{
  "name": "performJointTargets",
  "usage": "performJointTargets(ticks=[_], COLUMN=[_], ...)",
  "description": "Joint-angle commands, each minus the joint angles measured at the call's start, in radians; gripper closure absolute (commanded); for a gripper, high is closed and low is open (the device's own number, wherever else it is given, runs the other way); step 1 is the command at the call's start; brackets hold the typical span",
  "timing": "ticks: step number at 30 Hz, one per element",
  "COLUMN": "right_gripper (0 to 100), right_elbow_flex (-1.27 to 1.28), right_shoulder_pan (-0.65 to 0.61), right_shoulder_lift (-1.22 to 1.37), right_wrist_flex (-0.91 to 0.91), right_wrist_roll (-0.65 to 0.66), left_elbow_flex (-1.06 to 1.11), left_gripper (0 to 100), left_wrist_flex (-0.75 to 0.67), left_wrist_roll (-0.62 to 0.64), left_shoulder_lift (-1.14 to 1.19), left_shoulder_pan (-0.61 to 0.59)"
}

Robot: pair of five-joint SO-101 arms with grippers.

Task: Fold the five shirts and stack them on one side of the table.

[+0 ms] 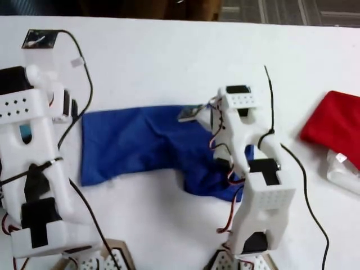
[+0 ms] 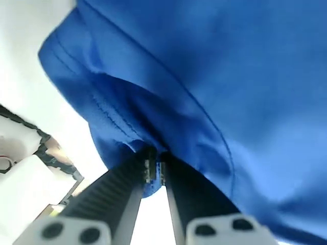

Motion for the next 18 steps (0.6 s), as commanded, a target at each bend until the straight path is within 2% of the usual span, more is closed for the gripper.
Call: performJointTargets(ticks=[1,9,18], right_gripper=[98.0,98.0,98.0], right_elbow_flex=[-0.077,-0.250,-0.269], right_shoulder_pan=[0.005,0.005,-0.004], right_shoulder_lift=[-0.053,-0.051,-0.045], right_wrist_flex=[0.013,-0.001,-0.136], right_wrist_roll=[-0.008,-0.008,-0.008], left_elbow_flex=[-0.039,-0.039,-0.039], left_gripper=[85,85,85], left_wrist_flex=[0.011,0.011,0.009], left_wrist_roll=[-0.008,-0.008,-0.008], left_shoulder_lift=[-0.046,-0.046,-0.046], left_shoulder_pan=[0.000,0.000,0.000])
